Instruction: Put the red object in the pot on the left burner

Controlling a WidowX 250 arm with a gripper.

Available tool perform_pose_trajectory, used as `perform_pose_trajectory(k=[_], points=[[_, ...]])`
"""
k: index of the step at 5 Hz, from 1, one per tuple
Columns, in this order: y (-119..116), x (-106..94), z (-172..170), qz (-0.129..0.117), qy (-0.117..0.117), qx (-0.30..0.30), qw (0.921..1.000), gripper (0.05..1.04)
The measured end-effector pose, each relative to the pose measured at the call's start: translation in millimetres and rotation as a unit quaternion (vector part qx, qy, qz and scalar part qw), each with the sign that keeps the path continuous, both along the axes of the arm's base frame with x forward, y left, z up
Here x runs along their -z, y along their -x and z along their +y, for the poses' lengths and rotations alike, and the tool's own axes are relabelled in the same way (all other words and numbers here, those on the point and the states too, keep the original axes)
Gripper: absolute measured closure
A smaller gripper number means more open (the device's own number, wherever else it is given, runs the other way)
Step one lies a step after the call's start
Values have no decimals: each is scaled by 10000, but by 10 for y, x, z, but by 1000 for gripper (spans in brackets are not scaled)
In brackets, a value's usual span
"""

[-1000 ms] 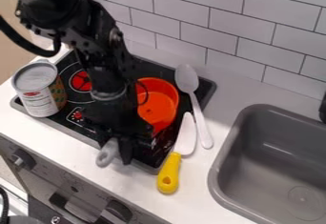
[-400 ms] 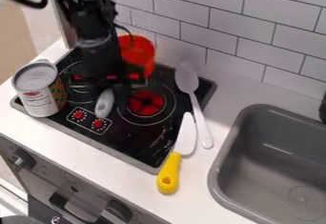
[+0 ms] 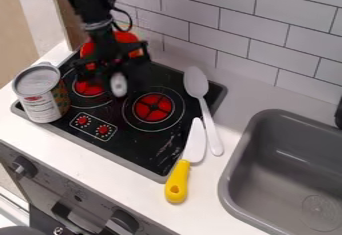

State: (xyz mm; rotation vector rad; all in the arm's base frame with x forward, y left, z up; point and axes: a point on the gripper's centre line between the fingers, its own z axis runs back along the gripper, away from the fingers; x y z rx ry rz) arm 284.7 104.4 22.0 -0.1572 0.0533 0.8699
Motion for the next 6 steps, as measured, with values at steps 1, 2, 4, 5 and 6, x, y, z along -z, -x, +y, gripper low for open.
perform_pose_trajectory(k=[1, 2, 4, 5, 6], points=[[-88, 53, 100, -39, -38, -81, 10000, 756], [-123, 97, 262, -57, -100, -77, 9999, 756], [-177, 133, 443, -112, -284, 185, 9994, 756], [-215, 108, 490, -133, -372, 306, 9987, 701], [-198, 101, 472, -32, -408, 547, 9977, 417]])
